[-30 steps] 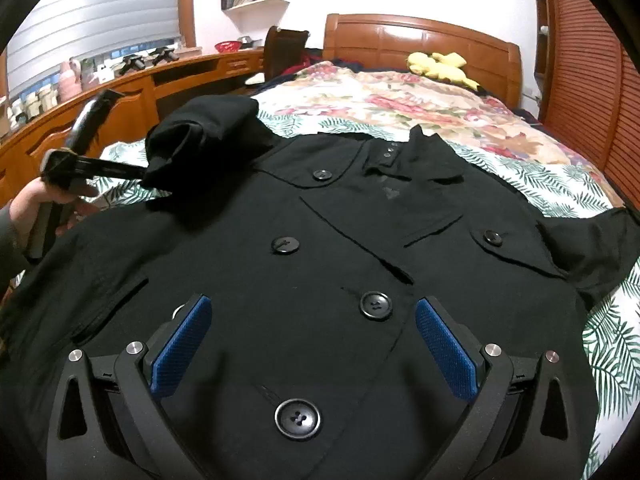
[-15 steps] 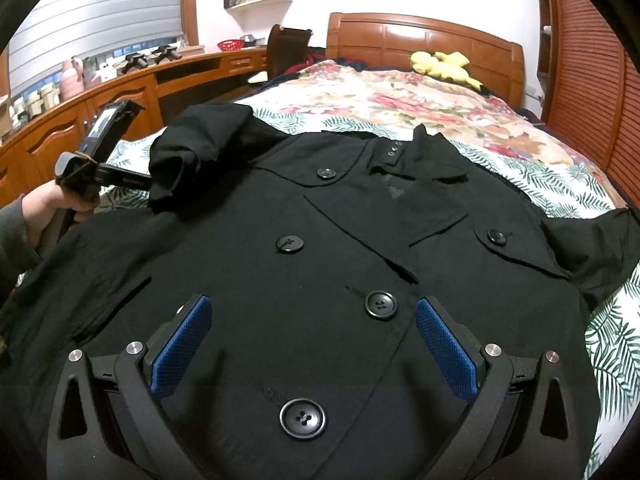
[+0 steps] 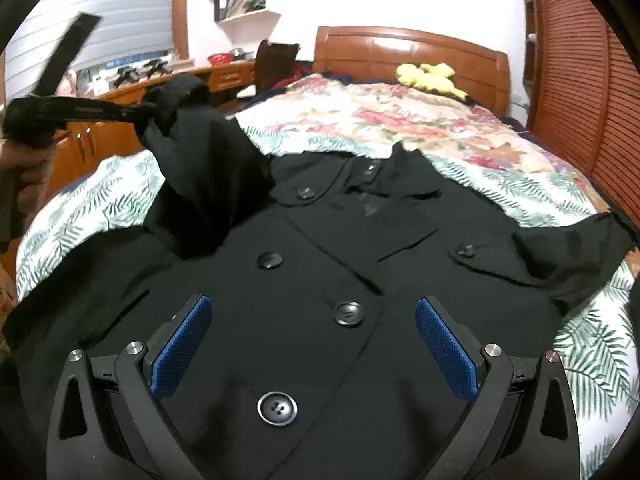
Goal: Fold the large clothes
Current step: 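Open the left gripper to release the sleeve and withdraw, then move the right gripper to the other coat sleeve and grasp its cuff, then fold the held sleeve across the coat body with the right gripper, then open the right gripper to release the sleeve and lift away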
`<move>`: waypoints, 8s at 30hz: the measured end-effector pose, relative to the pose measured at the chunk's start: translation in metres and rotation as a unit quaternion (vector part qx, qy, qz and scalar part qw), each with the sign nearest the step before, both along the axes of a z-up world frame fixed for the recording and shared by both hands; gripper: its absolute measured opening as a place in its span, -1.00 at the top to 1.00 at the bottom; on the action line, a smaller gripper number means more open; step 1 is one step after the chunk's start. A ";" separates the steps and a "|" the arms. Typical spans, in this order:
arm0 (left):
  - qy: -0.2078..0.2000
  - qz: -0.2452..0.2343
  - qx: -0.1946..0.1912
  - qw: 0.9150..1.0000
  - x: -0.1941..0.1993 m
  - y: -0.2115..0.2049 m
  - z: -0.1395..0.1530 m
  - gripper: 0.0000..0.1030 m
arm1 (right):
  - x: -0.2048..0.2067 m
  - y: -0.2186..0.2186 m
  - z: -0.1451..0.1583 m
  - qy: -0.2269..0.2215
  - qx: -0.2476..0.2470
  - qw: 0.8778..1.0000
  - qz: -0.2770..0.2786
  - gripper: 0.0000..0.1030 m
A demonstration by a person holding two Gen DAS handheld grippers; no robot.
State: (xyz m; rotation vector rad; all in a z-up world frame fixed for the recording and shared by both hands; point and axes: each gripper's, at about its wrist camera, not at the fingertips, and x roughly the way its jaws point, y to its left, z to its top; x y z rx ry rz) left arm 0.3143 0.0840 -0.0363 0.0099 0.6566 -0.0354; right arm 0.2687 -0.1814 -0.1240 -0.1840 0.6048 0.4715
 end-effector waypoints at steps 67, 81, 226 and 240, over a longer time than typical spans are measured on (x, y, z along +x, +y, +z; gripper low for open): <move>-0.067 0.022 -0.047 0.996 -0.184 0.013 -0.018 0.29 | -0.071 0.108 -0.040 0.042 -0.048 0.984 0.165 0.85; -0.075 -0.019 -0.045 0.996 -0.181 -0.028 -0.011 0.29 | -0.110 0.018 0.020 -0.018 0.027 0.996 0.079 0.91; -0.021 -0.135 -0.065 0.988 -0.143 -0.138 -0.036 0.23 | 0.195 -0.278 -0.050 0.188 0.093 0.929 -0.304 0.87; -0.034 -0.127 -0.065 0.989 -0.150 -0.132 -0.030 0.23 | 0.068 -0.126 0.093 -0.005 0.056 0.998 -0.001 0.96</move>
